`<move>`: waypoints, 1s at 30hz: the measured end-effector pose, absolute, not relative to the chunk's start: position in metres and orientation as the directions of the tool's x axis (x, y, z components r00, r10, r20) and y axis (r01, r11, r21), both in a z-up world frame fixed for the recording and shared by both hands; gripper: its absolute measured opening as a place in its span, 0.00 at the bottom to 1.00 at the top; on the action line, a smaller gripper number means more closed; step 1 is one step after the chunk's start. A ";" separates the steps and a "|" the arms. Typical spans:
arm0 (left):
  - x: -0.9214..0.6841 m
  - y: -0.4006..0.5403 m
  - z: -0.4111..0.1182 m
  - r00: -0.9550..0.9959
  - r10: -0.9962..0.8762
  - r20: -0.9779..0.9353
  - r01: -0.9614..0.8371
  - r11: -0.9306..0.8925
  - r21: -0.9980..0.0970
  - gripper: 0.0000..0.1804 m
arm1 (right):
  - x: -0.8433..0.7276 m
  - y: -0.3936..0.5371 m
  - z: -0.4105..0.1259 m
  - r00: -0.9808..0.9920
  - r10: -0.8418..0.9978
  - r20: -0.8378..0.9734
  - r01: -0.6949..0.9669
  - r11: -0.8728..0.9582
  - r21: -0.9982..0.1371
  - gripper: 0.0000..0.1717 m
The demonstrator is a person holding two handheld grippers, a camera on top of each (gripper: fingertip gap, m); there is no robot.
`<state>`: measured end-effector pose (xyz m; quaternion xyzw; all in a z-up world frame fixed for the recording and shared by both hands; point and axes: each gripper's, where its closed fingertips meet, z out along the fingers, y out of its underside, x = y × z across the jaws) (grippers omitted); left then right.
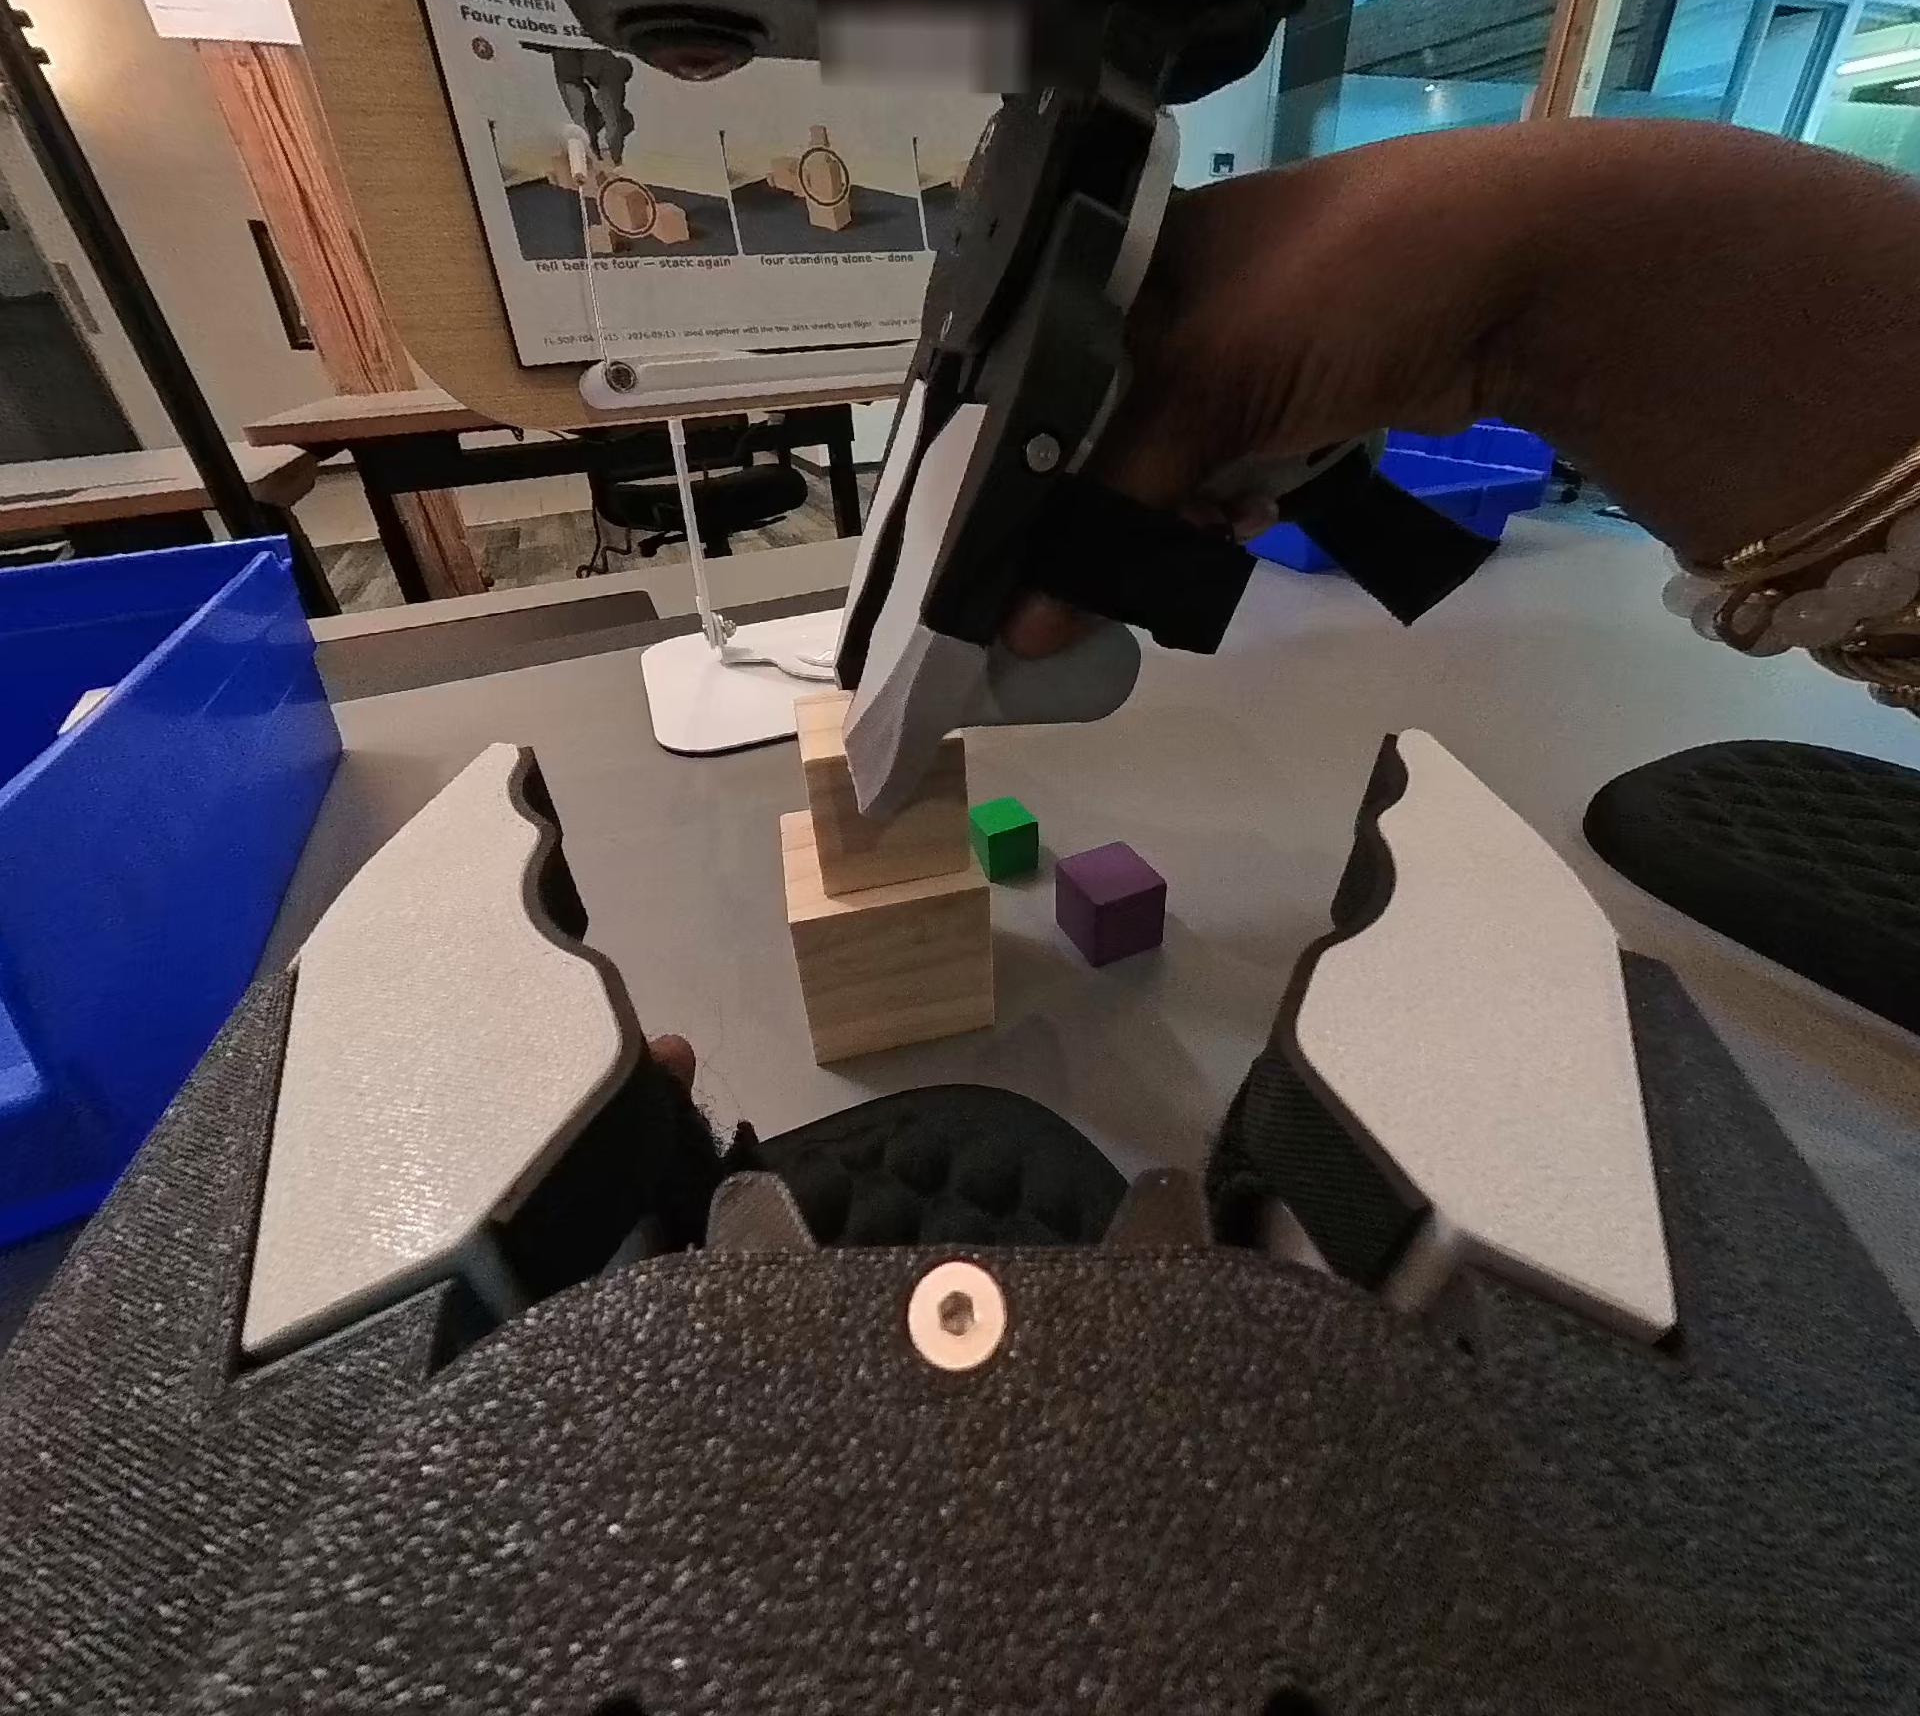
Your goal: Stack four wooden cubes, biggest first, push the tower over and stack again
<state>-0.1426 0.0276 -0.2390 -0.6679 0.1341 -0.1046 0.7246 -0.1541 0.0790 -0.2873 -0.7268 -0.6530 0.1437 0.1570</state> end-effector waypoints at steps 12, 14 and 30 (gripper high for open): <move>-0.143 0.028 -0.239 0.943 -0.330 -0.056 -0.028 0.087 -0.996 0.78 | -0.156 0.082 -0.283 0.135 0.991 0.009 0.890 -0.117 -0.442 0.38; -0.143 0.028 -0.239 0.942 -0.330 -0.055 -0.028 0.088 -0.996 0.78 | -0.155 0.082 -0.275 0.134 0.991 0.018 0.877 -0.110 -0.468 0.41; -0.142 0.028 -0.240 0.943 -0.329 -0.059 -0.033 0.084 -0.996 0.78 | -0.080 0.069 -0.324 -0.057 0.998 -0.021 0.878 0.040 -0.477 0.37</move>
